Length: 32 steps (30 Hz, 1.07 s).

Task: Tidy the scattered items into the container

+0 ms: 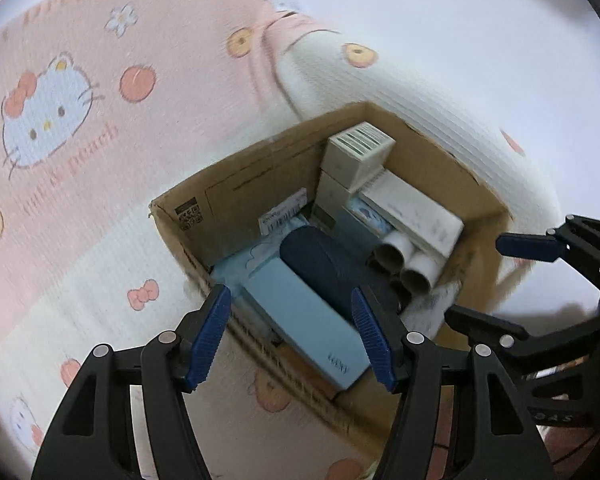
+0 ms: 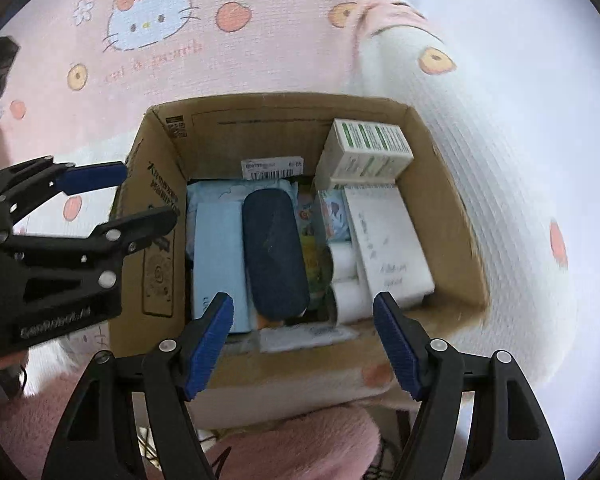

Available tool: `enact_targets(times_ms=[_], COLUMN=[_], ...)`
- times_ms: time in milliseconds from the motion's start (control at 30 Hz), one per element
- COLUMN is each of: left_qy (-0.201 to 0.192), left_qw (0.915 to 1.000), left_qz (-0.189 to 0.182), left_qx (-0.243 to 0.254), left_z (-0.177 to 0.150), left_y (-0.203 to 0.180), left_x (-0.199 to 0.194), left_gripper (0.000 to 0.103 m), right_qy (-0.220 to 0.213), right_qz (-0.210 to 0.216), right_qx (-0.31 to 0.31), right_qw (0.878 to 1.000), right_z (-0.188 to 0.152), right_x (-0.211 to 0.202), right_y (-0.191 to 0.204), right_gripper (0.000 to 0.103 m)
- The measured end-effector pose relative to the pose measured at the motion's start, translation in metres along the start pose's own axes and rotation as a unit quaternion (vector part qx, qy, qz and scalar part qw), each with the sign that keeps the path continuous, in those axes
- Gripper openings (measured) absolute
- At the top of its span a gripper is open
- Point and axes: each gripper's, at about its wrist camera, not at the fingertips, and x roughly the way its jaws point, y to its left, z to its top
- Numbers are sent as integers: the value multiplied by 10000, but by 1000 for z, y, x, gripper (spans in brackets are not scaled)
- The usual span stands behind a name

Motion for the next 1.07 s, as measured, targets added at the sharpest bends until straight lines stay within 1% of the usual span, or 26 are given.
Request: enact_targets(times_ms=[100, 133, 200, 267, 333, 400, 467, 533, 567, 600, 667, 700, 833, 967, 1067], left_qy=[-236, -338, -523, -553, -600, -688, -760, -775, -793, -816, -805, -796, -798, -820, -851], left_qw=[9988, 9978, 9951, 9944, 9945, 9939, 9931, 9934, 9938, 9942, 9950, 9951, 9951, 9952, 9948], left_qz=[178, 272, 458, 531, 495, 543, 572, 510, 446, 358, 249, 232, 266, 159, 171], left_qx=[381, 509, 702, 732, 699, 662, 690, 668, 632, 598, 537, 535, 523, 513, 540], left_z=[-15, -19, -27, -32, -34, -35, -37, -36, -37, -36, -37, -37, -39, -41, -42], left_y=[-5, -7, -9, -8, -6, -6, -9, -10, -11, -11, -13, -13, -16, -20, -23], left_x=[-14, -18, -22, -22, -20, -19, -18, -17, -17, -17, -17, -17, -16, -18, -20], left_gripper=[68, 68, 72, 73, 73, 73, 73, 74, 74, 74, 73, 73, 74, 74, 74], right_qy=[-42, -115, -209, -278, -294, -285, -300, -370, -403, -442, -470, -480, -452, -458, -500], right_qz=[-22, 51, 48, -80, -288, -436, -755, -1051, -1091, -1076, -1007, -984, -919, -905, -903], right_qx=[428, 723, 1092, 1444, 1682, 1677, 1577, 1533, 1541, 1550, 1547, 1528, 1514, 1545, 1544], right_qw=[9991, 9973, 9938, 9891, 9849, 9845, 9841, 9819, 9812, 9811, 9817, 9822, 9832, 9828, 9826], right_z=[-18, -25, -33, -38, -40, -38, -35, -30, -29, -28, -27, -26, -30, -33, -35], right_x=[-7, -11, -16, -20, -22, -24, -27, -30, -32, -33, -35, -35, -33, -33, -36], right_y=[7, 7, 7, 7, 8, 10, 15, 17, 17, 16, 17, 17, 20, 20, 20], right_gripper=[71, 71, 71, 71, 71, 71, 72, 72, 72, 73, 79, 80, 81, 81, 81])
